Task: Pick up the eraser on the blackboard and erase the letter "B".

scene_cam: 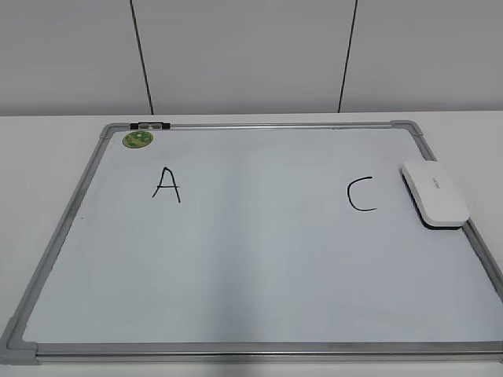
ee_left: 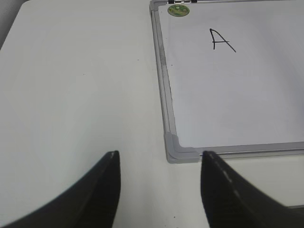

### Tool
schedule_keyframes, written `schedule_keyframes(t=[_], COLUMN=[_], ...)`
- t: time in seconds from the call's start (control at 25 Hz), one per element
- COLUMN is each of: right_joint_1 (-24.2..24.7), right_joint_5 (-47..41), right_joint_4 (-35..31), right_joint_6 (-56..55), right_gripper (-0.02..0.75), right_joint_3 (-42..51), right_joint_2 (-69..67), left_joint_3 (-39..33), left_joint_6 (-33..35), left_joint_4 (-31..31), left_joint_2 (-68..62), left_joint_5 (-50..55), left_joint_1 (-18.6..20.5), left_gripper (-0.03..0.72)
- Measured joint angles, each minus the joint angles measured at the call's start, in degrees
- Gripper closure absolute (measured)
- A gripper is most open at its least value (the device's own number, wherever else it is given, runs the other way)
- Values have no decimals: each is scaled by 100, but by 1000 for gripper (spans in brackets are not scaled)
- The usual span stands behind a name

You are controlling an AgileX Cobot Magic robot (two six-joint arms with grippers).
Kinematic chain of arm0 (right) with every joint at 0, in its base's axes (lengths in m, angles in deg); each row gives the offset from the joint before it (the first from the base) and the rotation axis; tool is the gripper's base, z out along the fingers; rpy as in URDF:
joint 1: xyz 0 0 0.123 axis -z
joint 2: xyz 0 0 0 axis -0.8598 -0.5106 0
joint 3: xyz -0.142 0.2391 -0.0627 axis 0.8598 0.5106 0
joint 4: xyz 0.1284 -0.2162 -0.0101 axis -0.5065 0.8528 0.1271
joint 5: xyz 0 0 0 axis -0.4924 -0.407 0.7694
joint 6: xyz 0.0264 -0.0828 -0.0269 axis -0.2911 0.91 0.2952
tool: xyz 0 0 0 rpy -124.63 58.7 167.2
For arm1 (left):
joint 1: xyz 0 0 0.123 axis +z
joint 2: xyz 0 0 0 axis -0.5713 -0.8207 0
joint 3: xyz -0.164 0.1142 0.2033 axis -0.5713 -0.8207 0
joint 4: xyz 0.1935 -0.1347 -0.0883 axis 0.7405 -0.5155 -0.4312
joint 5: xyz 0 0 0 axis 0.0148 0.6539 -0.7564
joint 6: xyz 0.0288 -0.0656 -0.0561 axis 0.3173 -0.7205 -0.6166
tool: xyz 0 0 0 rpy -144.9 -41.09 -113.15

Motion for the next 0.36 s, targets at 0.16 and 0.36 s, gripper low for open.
schedule_keyframes(t=[0.16,0.36], right_joint_1=[0,0], right_joint_5=[0,0], right_joint_4=[0,0], right_joint_6=[0,0], right_gripper=[184,184], right_joint_3=[0,0], right_joint_2=[0,0], left_joint_3=[0,0], left_joint_6=[0,0], left_joint_4=[0,0], left_joint_2=[0,0], left_joint_5=[0,0], left_joint_1=[0,0], left_gripper=[280,285])
